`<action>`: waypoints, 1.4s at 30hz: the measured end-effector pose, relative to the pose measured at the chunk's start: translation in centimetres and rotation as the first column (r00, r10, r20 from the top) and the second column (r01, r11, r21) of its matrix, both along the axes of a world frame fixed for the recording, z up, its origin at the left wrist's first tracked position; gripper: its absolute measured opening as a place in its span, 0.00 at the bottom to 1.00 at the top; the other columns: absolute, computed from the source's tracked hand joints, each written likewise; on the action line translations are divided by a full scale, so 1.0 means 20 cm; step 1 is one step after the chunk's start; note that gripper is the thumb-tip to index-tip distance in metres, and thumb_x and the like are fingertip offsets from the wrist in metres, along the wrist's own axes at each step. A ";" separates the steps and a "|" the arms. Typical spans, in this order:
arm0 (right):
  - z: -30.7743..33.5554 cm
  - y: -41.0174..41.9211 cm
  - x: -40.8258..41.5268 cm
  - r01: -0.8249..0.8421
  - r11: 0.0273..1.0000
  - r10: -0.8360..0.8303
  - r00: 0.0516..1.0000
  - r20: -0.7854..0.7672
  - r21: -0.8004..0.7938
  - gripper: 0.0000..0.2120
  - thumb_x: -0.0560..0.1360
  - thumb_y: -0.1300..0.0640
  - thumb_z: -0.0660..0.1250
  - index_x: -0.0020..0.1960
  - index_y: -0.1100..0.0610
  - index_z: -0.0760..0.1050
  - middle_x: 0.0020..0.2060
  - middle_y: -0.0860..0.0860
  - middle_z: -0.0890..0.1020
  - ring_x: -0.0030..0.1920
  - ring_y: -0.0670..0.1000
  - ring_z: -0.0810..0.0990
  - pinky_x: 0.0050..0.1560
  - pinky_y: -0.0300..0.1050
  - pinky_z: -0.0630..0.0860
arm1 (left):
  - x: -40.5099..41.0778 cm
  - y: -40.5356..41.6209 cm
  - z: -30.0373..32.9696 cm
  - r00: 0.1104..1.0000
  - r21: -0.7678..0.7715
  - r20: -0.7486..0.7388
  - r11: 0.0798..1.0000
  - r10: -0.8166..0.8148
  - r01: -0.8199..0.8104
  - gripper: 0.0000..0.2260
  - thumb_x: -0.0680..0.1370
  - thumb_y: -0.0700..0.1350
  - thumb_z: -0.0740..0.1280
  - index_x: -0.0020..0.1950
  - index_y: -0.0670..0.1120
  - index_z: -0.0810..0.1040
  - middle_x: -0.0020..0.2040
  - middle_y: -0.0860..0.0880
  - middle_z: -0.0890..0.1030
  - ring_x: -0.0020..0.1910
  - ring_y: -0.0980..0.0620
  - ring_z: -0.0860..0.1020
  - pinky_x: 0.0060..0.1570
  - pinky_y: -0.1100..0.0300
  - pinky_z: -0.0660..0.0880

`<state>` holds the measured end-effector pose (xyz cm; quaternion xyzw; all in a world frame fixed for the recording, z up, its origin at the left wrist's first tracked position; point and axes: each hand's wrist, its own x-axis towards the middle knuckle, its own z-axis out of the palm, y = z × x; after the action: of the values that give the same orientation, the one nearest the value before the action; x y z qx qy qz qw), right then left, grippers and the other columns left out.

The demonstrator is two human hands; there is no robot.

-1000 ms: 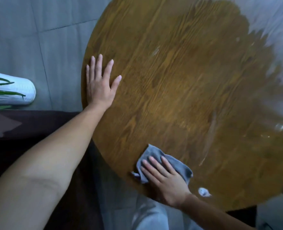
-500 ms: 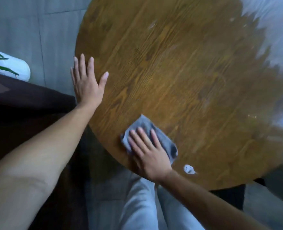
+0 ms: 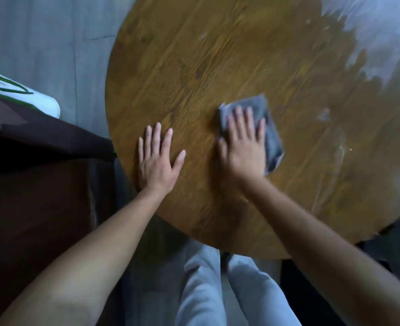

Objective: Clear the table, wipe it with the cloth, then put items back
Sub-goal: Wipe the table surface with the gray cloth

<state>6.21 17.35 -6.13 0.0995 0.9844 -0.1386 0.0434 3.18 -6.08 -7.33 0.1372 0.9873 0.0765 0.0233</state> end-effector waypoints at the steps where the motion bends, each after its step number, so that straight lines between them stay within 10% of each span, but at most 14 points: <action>1: 0.01 -0.17 0.29 -0.145 0.989 0.145 0.989 0.005 -0.017 0.31 0.84 0.44 0.55 0.83 0.57 0.59 0.83 0.54 0.57 0.84 0.57 0.50 0.80 0.67 0.51 | 0.01 0.00 0.00 1.000 0.010 -0.004 1.000 -0.001 0.001 0.29 0.84 0.61 0.55 0.81 0.47 0.63 0.83 0.43 0.59 0.83 0.42 0.54 0.80 0.39 0.53; 6: 0.05 0.08 1.17 -0.299 0.950 0.304 0.950 0.065 -0.086 0.28 0.83 0.44 0.60 0.80 0.53 0.66 0.81 0.51 0.63 0.83 0.56 0.57 0.76 0.67 0.62 | 0.00 0.00 0.00 1.000 0.005 0.017 1.000 0.017 -0.017 0.29 0.84 0.61 0.54 0.82 0.48 0.63 0.84 0.44 0.58 0.83 0.43 0.53 0.80 0.40 0.51; 11: 0.03 0.87 0.88 0.218 0.972 -0.227 0.966 0.122 0.084 0.35 0.81 0.40 0.53 0.83 0.57 0.58 0.83 0.56 0.58 0.83 0.57 0.52 0.81 0.64 0.48 | 0.01 0.01 0.02 0.999 -0.004 0.039 1.000 0.024 -0.023 0.30 0.84 0.62 0.52 0.82 0.48 0.61 0.84 0.43 0.57 0.84 0.43 0.51 0.81 0.40 0.48; 16: 0.04 1.08 0.13 0.712 0.699 -0.715 0.693 0.093 0.071 0.39 0.80 0.39 0.45 0.84 0.62 0.51 0.84 0.58 0.49 0.84 0.55 0.44 0.80 0.66 0.43 | 0.01 0.03 0.02 0.999 0.003 0.038 1.000 0.031 -0.031 0.30 0.83 0.61 0.53 0.82 0.46 0.62 0.84 0.42 0.57 0.84 0.43 0.50 0.81 0.39 0.49; 21: 0.02 0.32 0.18 0.046 0.999 -0.046 0.999 0.027 -0.004 0.33 0.84 0.43 0.54 0.83 0.60 0.57 0.83 0.57 0.55 0.84 0.57 0.48 0.81 0.67 0.48 | 0.02 0.04 0.04 0.999 -0.012 0.046 1.000 0.028 -0.028 0.30 0.83 0.60 0.52 0.82 0.46 0.62 0.84 0.42 0.57 0.84 0.43 0.50 0.81 0.40 0.48; 25: 0.05 0.30 0.58 -0.511 0.855 0.515 0.856 0.035 -0.088 0.31 0.85 0.42 0.56 0.83 0.55 0.57 0.83 0.52 0.57 0.84 0.54 0.50 0.81 0.64 0.50 | 0.03 0.05 0.04 0.998 -0.017 0.050 0.999 0.042 -0.041 0.31 0.82 0.60 0.53 0.81 0.46 0.63 0.83 0.41 0.58 0.83 0.42 0.52 0.81 0.39 0.49; 29: 0.04 1.14 0.31 0.160 0.983 -0.165 0.985 0.052 0.084 0.35 0.82 0.38 0.50 0.83 0.55 0.58 0.83 0.54 0.57 0.84 0.55 0.52 0.80 0.66 0.51 | 0.02 0.06 0.05 0.997 -0.012 0.053 0.999 0.051 -0.050 0.31 0.82 0.60 0.53 0.81 0.45 0.63 0.83 0.41 0.58 0.83 0.42 0.52 0.81 0.39 0.50; 33: 0.09 1.23 0.19 0.658 0.751 -0.660 0.743 0.108 0.062 0.36 0.82 0.40 0.46 0.84 0.60 0.50 0.84 0.56 0.50 0.84 0.55 0.46 0.80 0.66 0.46 | 0.02 0.05 0.04 0.998 -0.015 0.051 0.999 0.044 -0.044 0.30 0.82 0.60 0.54 0.81 0.46 0.63 0.83 0.41 0.58 0.83 0.42 0.52 0.81 0.39 0.49; 36: 0.06 0.46 0.47 0.216 0.976 -0.217 0.973 0.077 0.024 0.34 0.84 0.42 0.52 0.84 0.58 0.52 0.84 0.56 0.51 0.84 0.56 0.45 0.81 0.66 0.48 | 0.04 0.05 0.04 0.996 -0.013 0.068 0.999 0.051 -0.051 0.30 0.82 0.59 0.54 0.81 0.46 0.63 0.83 0.41 0.58 0.83 0.41 0.52 0.81 0.39 0.49; 39: 0.09 -0.07 0.84 -0.362 0.918 0.383 0.915 0.125 -0.163 0.34 0.83 0.42 0.57 0.84 0.56 0.54 0.84 0.54 0.52 0.84 0.54 0.45 0.79 0.65 0.57 | 0.04 0.05 0.03 0.998 0.001 0.041 0.999 0.054 -0.054 0.30 0.82 0.58 0.55 0.81 0.46 0.64 0.83 0.41 0.59 0.83 0.41 0.53 0.80 0.38 0.50; 42: 0.05 0.21 0.77 -0.369 0.914 0.379 0.925 0.035 -0.169 0.35 0.81 0.41 0.59 0.83 0.53 0.57 0.84 0.50 0.55 0.84 0.52 0.47 0.79 0.65 0.55 | 0.02 0.05 0.03 0.997 -0.015 0.056 0.999 0.045 -0.044 0.30 0.82 0.59 0.55 0.81 0.46 0.63 0.83 0.41 0.58 0.83 0.41 0.52 0.80 0.39 0.49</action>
<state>21.52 21.62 -5.16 -0.0897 0.9690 -0.2023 0.1099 3.59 -5.09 -6.69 0.1128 0.9896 0.0739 0.0504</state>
